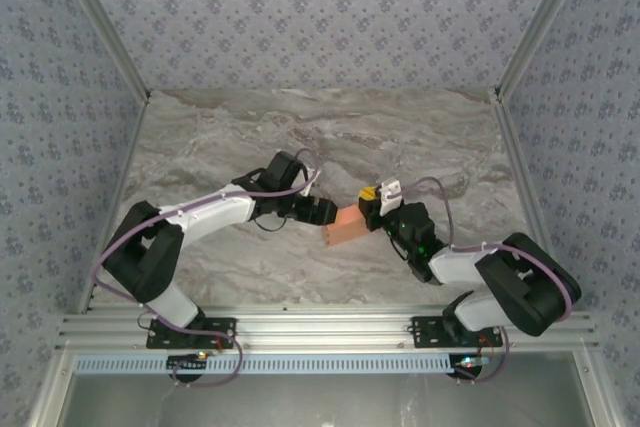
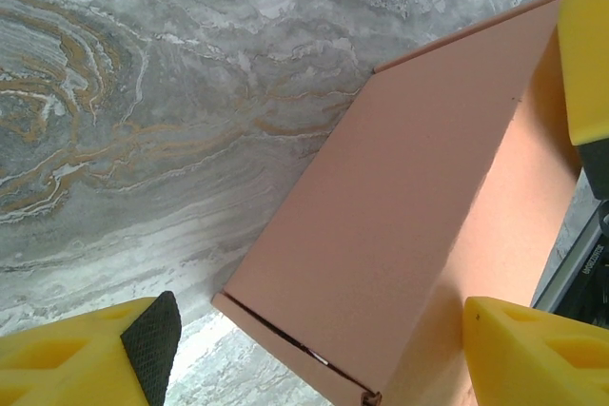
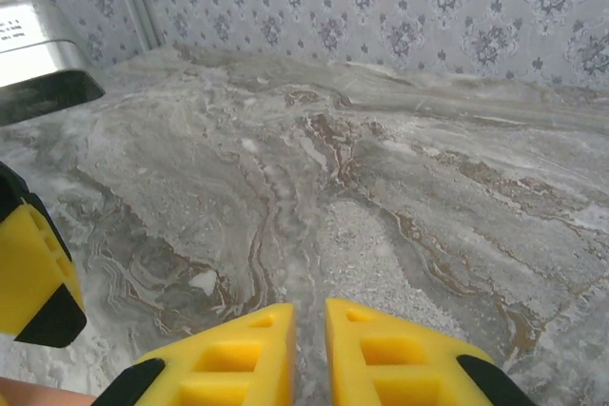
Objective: Fold the paper box
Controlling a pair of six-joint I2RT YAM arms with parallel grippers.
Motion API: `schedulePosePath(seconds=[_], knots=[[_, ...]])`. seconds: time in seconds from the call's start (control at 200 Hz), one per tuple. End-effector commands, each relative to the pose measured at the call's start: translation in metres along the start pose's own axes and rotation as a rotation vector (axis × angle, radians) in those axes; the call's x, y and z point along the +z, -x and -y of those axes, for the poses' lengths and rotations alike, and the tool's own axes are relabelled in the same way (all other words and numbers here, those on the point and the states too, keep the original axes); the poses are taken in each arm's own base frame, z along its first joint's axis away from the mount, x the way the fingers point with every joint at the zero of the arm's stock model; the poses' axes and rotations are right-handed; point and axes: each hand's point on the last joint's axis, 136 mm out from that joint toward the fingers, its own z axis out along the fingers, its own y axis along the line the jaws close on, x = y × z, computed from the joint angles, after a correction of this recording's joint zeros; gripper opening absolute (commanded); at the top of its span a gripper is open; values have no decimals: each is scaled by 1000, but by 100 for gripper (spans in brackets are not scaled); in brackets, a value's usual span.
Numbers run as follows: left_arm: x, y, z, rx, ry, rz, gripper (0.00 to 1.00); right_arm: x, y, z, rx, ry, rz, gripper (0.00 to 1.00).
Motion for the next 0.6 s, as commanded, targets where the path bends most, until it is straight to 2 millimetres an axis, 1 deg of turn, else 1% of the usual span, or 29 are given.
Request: schedulePosePath(seconds=[0.0,0.07,0.11,0.155,0.19,0.24,0.295,0.355,0.465,0.51,0.565,0.595], knots=[[15,-56,-65,-77,263,-177,78,-2,33,-4,25,41,99,18],[15,-56,-66,-77,266,-172,78,-1,59,-12,-9,87,134,18],[14,-56,-66,-75,266,-168,78,-1,72,-11,-10,96,157,18],[14,-56,-67,-78,269,-169,78,-1,81,-6,-10,97,173,19],[14,-57,-68,-79,270,-171,78,-1,81,-3,-30,108,171,19],[14,-58,-69,-81,272,-173,78,1,73,6,-35,90,152,19],[14,-57,-69,-81,272,-171,78,1,63,9,-36,97,143,19],[14,-54,-69,-83,270,-163,78,3,47,11,-27,97,108,19],[14,-50,-68,-80,271,-157,78,7,7,13,-30,98,8,19],[14,-48,-68,-79,269,-152,78,6,-7,17,-18,80,-18,19],[13,-47,-67,-79,269,-145,78,6,-18,20,-5,75,-37,19],[12,-45,-67,-80,270,-135,78,5,-21,21,2,72,-41,19]])
